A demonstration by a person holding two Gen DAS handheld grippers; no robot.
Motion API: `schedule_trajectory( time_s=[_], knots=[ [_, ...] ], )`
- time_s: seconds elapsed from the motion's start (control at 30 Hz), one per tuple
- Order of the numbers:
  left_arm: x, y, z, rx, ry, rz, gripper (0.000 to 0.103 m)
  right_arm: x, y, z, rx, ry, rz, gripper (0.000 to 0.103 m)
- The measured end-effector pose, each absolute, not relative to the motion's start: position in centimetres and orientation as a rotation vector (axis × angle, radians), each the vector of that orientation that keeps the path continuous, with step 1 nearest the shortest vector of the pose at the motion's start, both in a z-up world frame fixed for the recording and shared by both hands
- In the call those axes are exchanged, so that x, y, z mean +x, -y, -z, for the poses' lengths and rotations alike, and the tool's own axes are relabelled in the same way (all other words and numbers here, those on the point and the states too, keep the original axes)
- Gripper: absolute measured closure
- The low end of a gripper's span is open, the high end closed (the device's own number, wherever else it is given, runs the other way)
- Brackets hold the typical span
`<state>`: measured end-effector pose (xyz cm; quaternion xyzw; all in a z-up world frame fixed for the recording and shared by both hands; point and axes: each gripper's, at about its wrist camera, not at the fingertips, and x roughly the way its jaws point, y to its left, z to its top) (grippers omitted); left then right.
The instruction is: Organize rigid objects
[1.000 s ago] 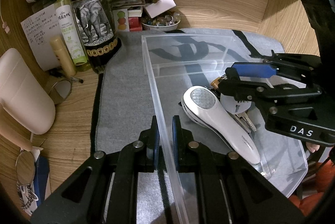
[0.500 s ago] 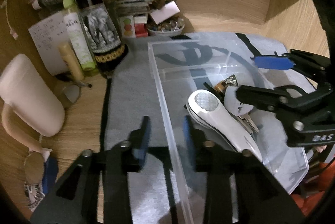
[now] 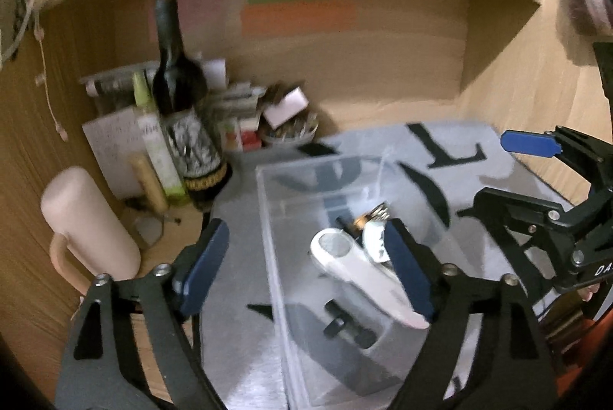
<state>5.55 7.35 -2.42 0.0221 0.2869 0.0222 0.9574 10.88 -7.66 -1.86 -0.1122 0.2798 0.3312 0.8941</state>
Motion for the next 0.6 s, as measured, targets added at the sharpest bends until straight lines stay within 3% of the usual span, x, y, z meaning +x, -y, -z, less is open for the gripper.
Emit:
schedule_trajectory(
  time_s=[0.1, 0.6],
  knots=[
    [4.4, -5.9, 1.7, 0.055, -0.520, -0.033, 0.007, 9.5, 9.4, 1.0, -0.204, -0.526, -0.640, 0.000],
    [-0.9, -1.8, -0.3, -0.006, -0.330, -0.015, 0.000, 4.2, 16.1, -0.6, -0.116, -0.391, -0.555, 0.000]
  ],
)
